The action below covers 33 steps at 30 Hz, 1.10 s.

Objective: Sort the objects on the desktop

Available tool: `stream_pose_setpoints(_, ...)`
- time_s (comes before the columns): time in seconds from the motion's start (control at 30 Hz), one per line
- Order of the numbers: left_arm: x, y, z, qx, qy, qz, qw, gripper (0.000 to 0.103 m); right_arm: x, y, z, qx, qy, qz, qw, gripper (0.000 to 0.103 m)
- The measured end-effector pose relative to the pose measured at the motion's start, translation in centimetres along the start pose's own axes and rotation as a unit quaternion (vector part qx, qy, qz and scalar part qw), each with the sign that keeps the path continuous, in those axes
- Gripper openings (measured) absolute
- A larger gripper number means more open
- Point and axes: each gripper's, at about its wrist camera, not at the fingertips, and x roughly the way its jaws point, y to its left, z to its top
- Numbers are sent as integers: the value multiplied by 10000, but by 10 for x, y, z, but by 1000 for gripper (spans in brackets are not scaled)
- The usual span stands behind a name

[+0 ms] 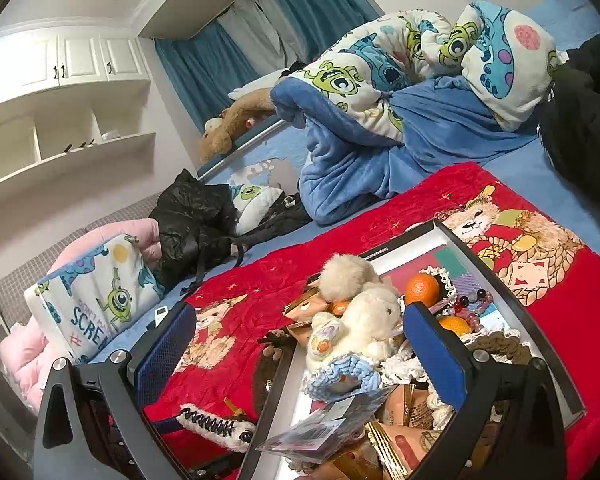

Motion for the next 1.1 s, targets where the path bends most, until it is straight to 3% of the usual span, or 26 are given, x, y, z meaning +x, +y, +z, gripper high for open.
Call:
stream_pose_setpoints(0.1, 10, 4, -1, -53, 165, -104, 9998, 102, 0, -1, 0, 34, -2, 18, 10000, 103)
stream_pose_setpoints(0.17, 11, 4, 0, -57, 156, 38, 9999, 87, 0, -1, 0, 44, 12, 33, 10000, 103)
stream_pose_setpoints(0.23, 10, 4, -1, -55, 119, 60, 9999, 85, 1, 0, 0, 21, 31, 22, 10000, 103)
stream_pose_setpoints(0.3, 11, 5, -2, -62, 118, 56, 9999, 72, 2, 1, -1, -16, 51, -13, 10000, 103)
stream_pose_setpoints(0.8, 7, 12, -5, -254, -53, -7, 9997, 55, 6, 4, -4, -100, 126, -42, 9999, 103)
stream_pose_setpoints(0.97, 3, 20, -8, -403, -88, 62, 9991, 26, 5, 5, -4, -101, 112, -14, 9999, 103)
stream_pose_setpoints(1.1, 0, 24, -10, -388, -30, 42, 9992, 30, 5, 4, -4, -95, 122, -16, 9999, 103)
